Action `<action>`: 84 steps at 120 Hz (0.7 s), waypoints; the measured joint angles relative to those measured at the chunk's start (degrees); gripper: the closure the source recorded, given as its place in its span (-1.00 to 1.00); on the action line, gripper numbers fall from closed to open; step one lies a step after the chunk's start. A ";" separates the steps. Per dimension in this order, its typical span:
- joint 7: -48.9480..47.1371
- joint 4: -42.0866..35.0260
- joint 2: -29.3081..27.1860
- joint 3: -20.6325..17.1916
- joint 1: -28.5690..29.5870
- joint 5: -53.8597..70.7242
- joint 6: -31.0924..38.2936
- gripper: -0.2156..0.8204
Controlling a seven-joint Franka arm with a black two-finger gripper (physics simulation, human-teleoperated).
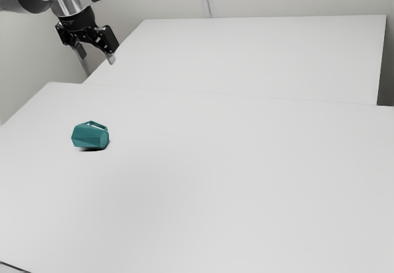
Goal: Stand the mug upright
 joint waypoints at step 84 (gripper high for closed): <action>1.97 -15.01 -7.10 2.28 12.46 -10.53 -0.52 -0.58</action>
